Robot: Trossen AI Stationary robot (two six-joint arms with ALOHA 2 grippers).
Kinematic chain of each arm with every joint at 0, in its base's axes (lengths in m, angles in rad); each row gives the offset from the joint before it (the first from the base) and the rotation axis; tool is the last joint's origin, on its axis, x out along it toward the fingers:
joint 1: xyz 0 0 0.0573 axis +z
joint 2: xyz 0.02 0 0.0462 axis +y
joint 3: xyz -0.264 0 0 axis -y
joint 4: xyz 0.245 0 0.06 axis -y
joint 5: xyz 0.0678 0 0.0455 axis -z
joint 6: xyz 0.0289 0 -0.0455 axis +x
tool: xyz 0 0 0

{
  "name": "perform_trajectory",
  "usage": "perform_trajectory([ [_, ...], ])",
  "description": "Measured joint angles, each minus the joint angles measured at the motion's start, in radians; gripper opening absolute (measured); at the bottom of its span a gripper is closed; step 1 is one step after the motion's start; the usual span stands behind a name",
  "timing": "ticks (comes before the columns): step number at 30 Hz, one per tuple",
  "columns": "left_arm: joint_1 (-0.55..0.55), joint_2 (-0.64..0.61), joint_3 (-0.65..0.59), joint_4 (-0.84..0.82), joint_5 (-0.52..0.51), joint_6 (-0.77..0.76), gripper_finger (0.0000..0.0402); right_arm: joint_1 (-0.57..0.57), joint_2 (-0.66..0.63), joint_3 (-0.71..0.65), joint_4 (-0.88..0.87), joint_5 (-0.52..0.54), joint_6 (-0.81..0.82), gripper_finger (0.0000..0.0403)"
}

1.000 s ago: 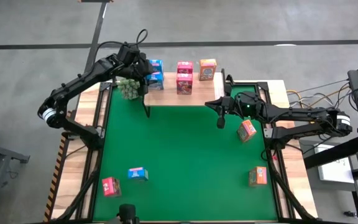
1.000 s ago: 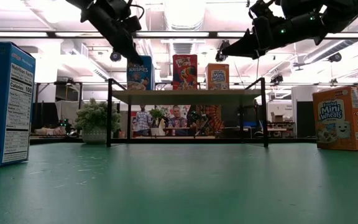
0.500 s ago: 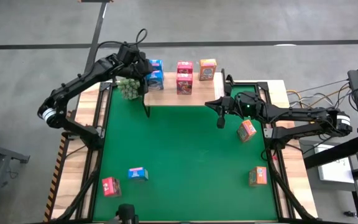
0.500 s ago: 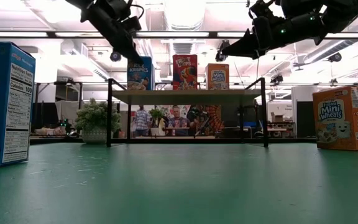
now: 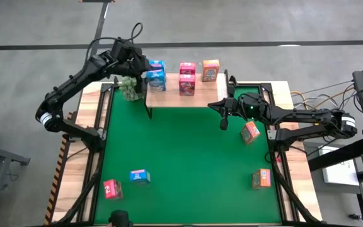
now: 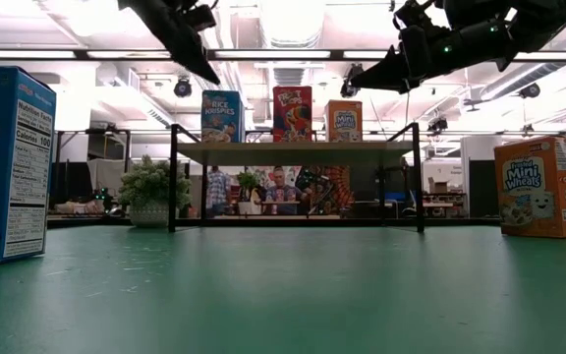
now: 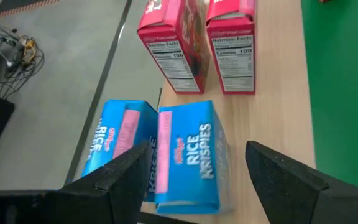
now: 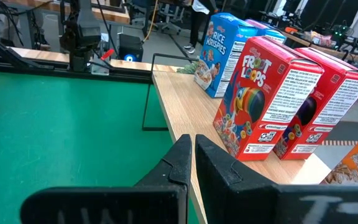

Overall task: Stack cereal on shelf
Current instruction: Put the top blue cereal box on the shelf aligned with the other blue cereal box

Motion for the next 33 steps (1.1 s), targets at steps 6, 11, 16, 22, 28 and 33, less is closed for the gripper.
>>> perform_trajectory([
  [6, 0.0, -0.001, 0.085, -0.133, -0.001, 0.0, 0.0242, 0.0, 0.0, 0.0, 0.0, 0.0, 0.0, 0.0013],
  [11, -0.001, -0.013, 0.09, -0.193, -0.089, 0.0, 0.0214, 0.0, 0.0, 0.0, 0.0, 0.0, 0.0, 0.0012],
  [16, 0.001, -0.016, 0.082, -0.225, -0.176, -0.007, 0.0145, 0.0, 0.0, 0.0, 0.0, 0.0, 0.0, 0.0012],
  [22, 0.0, -0.016, 0.03, -0.208, -0.184, -0.007, 0.0053, 0.0, 0.0, 0.0, 0.0, 0.0, 0.0, 0.0013],
  [28, 0.0, -0.015, 0.004, -0.145, -0.185, -0.019, 0.0003, 0.0, 0.0, 0.0, 0.0, 0.0, 0.0, 0.0013],
  [33, 0.0, -0.015, 0.003, -0.121, -0.185, -0.022, 0.0005, 0.0, 0.0, 0.0, 0.0, 0.0, 0.0, 0.0013],
])
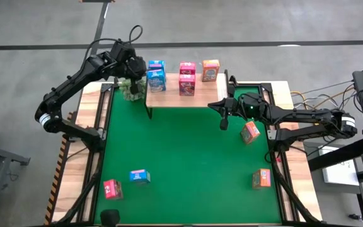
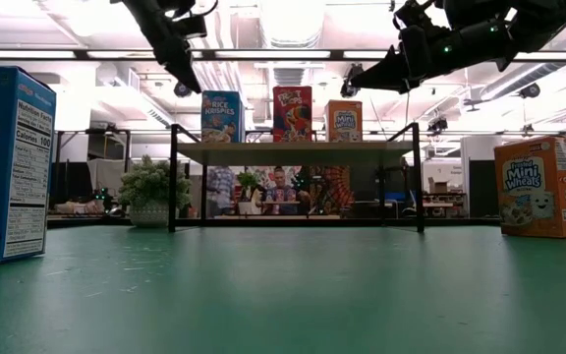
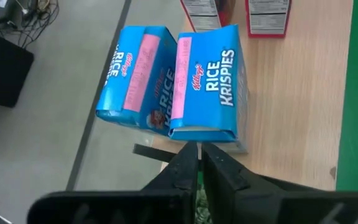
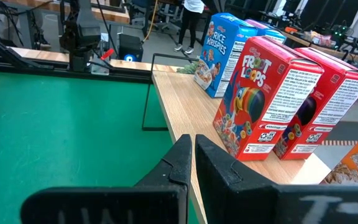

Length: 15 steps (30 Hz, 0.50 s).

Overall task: Stack cereal on shelf
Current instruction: Put the top blue cereal box on the shelf aligned with the other blue cereal box

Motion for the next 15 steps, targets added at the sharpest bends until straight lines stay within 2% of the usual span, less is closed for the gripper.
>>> perform_trajectory([
  [8, 0.011, 0.003, -0.016, 0.001, -0.06, 0.005, 0.0, 0.0, 0.0, 0.0, 0.0, 0.0, 0.0, 0.0013],
  [15, 0.017, 0.005, -0.055, 0.034, -0.061, 0.015, 0.0, 0.0, 0.0, 0.0, -0.001, 0.0, 0.0, 0.0013],
])
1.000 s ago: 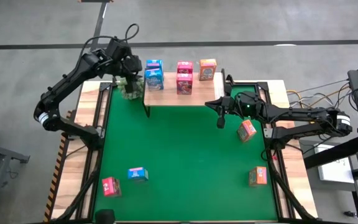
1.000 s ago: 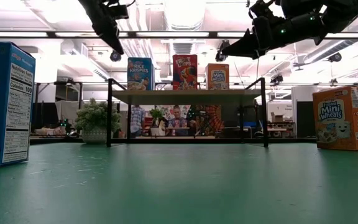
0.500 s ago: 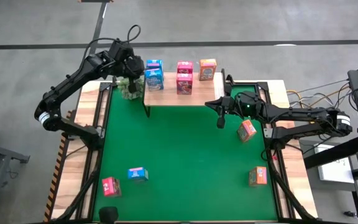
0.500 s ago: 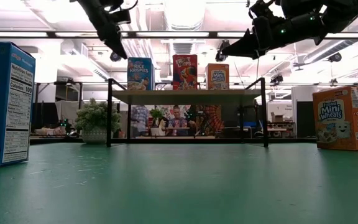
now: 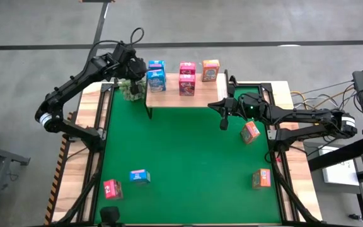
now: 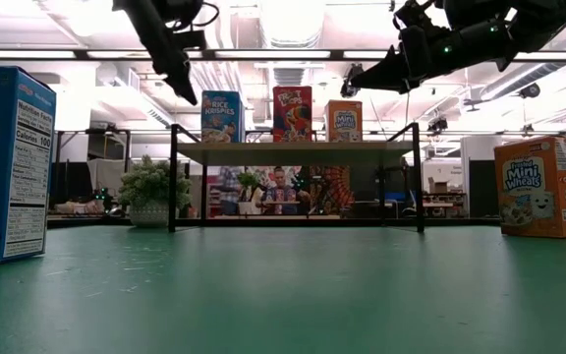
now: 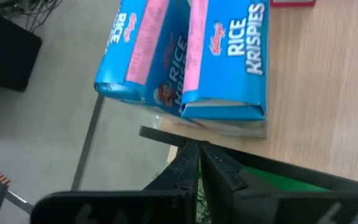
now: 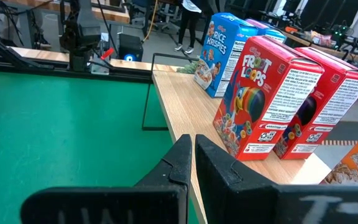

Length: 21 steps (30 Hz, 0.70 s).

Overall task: Stack cereal on shelf
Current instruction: Put the top blue cereal box on the shelf aligned with the other blue cereal box

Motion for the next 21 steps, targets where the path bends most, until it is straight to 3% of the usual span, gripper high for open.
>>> perform_trajectory([
  [21, 0.0, 0.058, 0.002, 0.071, 0.012, 0.003, 0.0, 0.0, 0.0, 0.0, 0.0, 0.0, 0.0, 0.0013],
])
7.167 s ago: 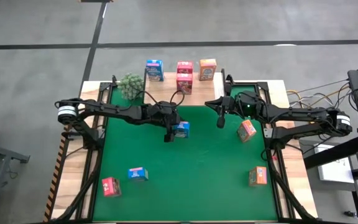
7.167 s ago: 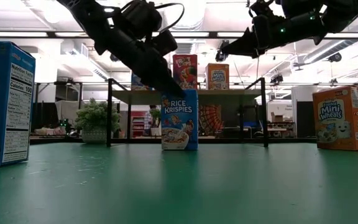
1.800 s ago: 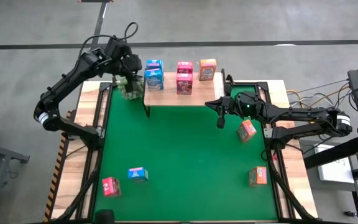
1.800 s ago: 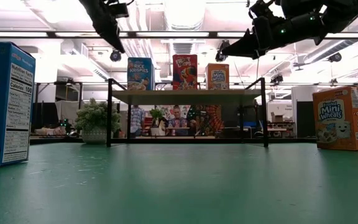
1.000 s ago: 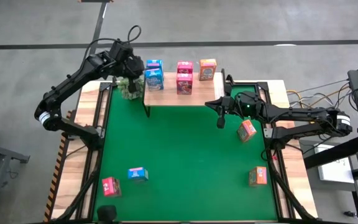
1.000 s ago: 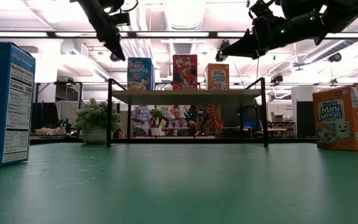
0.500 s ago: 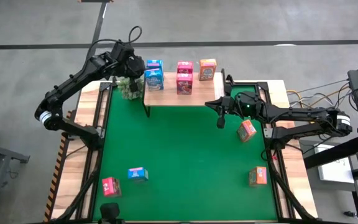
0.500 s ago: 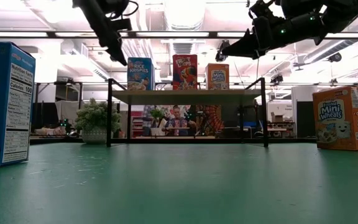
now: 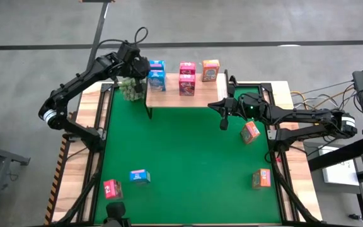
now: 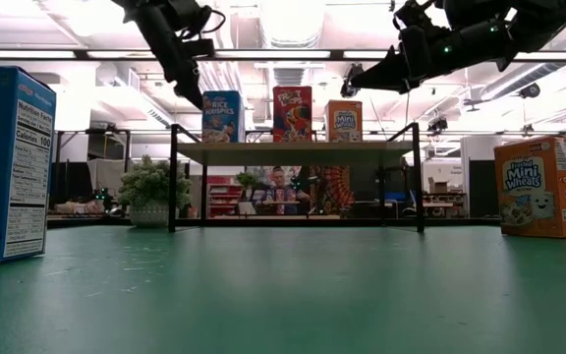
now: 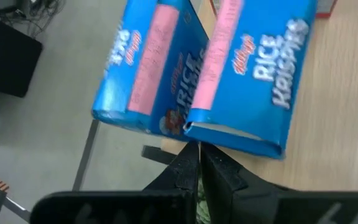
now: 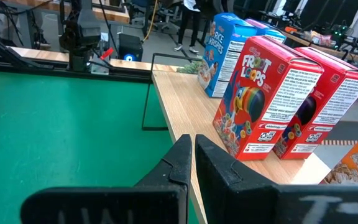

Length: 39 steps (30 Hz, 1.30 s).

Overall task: Stack cereal on shelf
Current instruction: Put the top blue cereal box on the shelf aligned with the other blue cereal box, then put the blue cereal box on the shelf aligned with the other blue cereal boxes

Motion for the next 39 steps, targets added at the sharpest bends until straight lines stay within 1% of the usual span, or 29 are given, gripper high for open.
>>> perform_trajectory([
  [6, 0.0, 0.0, 0.0, -0.011, -0.008, -0.024, 0.0, 0.0, 0.0, 0.0, 0.0, 0.0, 0.0, 0.0013],
  [15, 0.0, -0.002, 0.0, -0.096, -0.02, -0.108, 0.0, 0.0, 0.0, 0.0, 0.0, 0.0, 0.001, 0.0013],
  [20, -0.012, -0.034, 0.0, -0.118, -0.02, -0.168, 0.0, 0.0, 0.0, 0.0, -0.005, 0.0, 0.003, 0.0013],
  [24, -0.052, -0.077, 0.0, -0.144, -0.019, -0.248, 0.0, 0.0, 0.0, 0.0, -0.007, 0.0, 0.003, 0.0013],
  [26, -0.089, -0.096, 0.0, -0.159, -0.02, -0.294, 0.0, 0.0, 0.0, 0.0, -0.008, 0.0, 0.003, 0.0013],
  [29, -0.174, -0.116, 0.0, -0.189, -0.019, -0.355, 0.0, 0.0, 0.0, 0.0, -0.008, 0.0, 0.003, 0.0013],
  [39, -0.542, -0.131, 0.0, -0.347, -0.016, -0.595, 0.0, 0.0, 0.0, -0.002, -0.009, 0.0, 0.002, 0.0013],
])
